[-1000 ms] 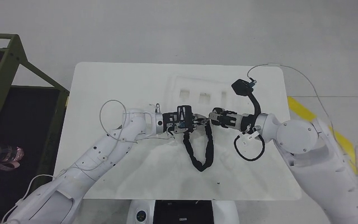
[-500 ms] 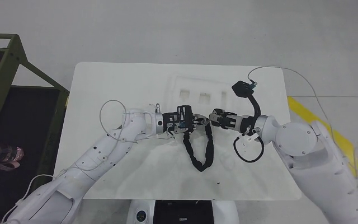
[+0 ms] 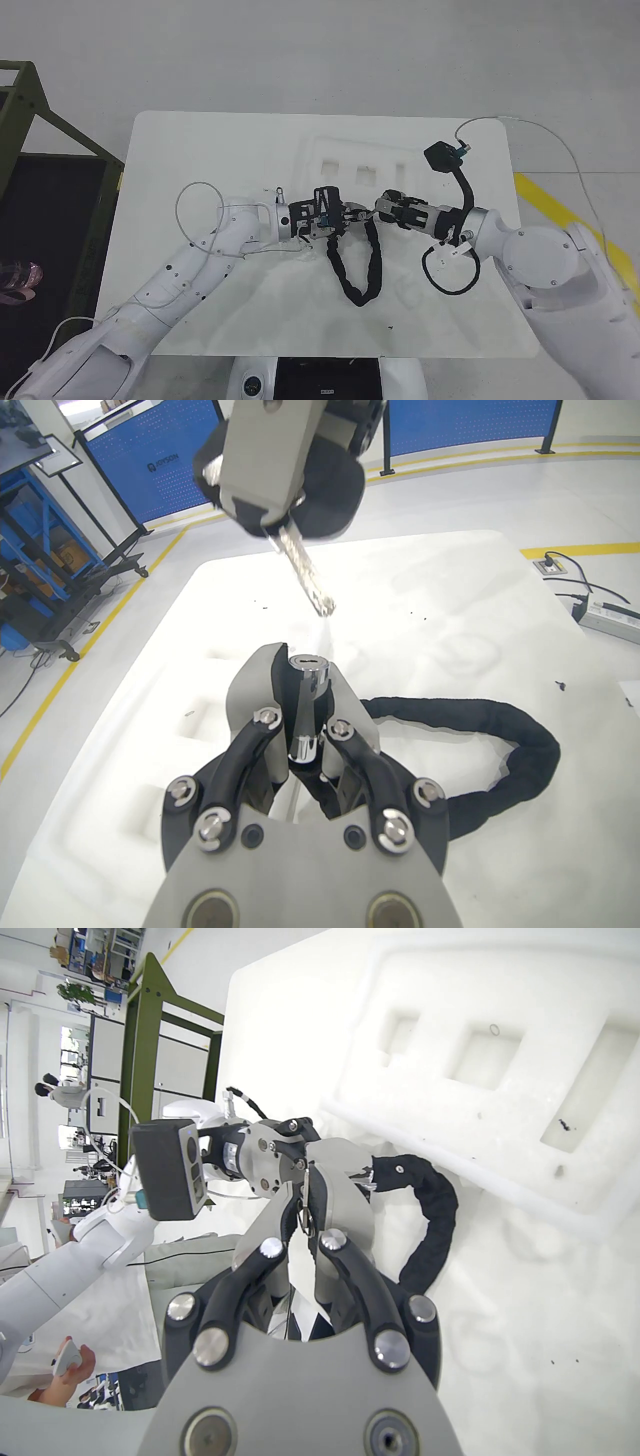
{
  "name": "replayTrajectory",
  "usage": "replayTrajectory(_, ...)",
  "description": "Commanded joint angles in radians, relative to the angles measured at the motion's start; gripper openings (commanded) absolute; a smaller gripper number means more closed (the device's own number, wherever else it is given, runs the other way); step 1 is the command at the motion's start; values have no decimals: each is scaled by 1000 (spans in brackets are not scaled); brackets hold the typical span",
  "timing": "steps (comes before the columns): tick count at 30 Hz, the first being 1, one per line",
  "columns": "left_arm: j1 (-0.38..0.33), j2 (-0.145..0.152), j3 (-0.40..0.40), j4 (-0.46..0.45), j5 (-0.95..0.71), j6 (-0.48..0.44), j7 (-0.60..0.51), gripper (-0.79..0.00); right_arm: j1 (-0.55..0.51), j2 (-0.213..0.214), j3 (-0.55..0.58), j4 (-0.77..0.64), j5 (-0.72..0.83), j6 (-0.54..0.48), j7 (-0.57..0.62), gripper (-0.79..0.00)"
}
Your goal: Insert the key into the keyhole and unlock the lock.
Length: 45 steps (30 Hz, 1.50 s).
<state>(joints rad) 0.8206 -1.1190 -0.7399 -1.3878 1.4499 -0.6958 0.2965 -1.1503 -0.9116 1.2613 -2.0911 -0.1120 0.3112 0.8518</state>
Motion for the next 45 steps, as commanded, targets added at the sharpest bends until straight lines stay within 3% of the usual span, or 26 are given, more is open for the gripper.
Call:
replayTrajectory(1,12,0,-12,-5,-35,6,-18,-785,-22,0,10,-13,-7,-2,-38,-785)
replayTrajectory(7,39,-4,-36,-21,-121,7,-64,-785,-90,-5,21,-41,-16,-2,-152,-785)
replayTrajectory(16,68,-16,-48,-31,-189,29,-92,-785,-91,-13,-24,-56,-89,4,-188,-785)
replayTrajectory(30,85,-35,-53,-18,-181,75,-76,-785,-52,-27,-75,-48,-168,51,-188,-785)
replayTrajectory(45,85,-35,-53,-18,-181,75,-76,-785,-32,-39,-91,-33,-212,50,-167,-785)
